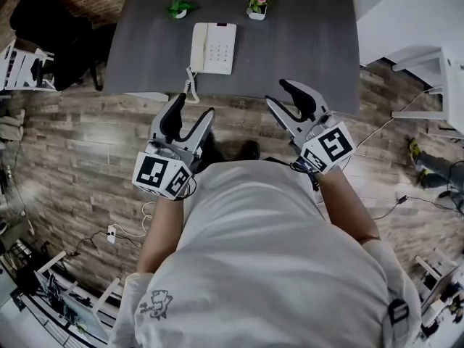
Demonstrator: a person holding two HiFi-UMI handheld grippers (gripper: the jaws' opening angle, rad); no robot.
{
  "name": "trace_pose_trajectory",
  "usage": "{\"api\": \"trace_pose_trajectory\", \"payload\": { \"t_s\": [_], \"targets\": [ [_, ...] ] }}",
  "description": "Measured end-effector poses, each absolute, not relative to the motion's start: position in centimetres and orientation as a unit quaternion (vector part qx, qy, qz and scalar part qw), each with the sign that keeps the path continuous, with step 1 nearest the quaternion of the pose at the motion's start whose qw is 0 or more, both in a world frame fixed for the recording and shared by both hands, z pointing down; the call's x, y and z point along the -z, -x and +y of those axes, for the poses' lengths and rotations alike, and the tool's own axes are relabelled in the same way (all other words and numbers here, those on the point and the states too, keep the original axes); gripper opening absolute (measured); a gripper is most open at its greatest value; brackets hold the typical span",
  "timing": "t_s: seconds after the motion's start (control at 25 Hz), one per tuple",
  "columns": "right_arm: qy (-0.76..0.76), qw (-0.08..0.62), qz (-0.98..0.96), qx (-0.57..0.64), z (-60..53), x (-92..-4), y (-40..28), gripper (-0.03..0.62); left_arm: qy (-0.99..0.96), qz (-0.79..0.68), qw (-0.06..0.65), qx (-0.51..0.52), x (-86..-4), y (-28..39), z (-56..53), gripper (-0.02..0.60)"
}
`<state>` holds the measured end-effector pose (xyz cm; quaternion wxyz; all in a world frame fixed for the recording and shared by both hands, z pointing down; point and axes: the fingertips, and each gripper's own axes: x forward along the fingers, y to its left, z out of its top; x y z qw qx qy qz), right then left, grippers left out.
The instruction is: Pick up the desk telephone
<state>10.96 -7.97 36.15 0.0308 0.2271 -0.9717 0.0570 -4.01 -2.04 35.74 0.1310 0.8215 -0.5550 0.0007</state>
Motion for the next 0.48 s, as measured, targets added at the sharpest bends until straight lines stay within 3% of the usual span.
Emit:
{"api": "trace_pose_trajectory", "payload": {
  "t_s": [0.48],
  "targets": [
    [-0.319, 0.038, -0.945, -0.063, -9.8, -36.2, -10.2, 0.195, -0.877, -0.465, 0.125, 0.0, -35.4, 5.0, -8.2, 0.304]
  ]
}}
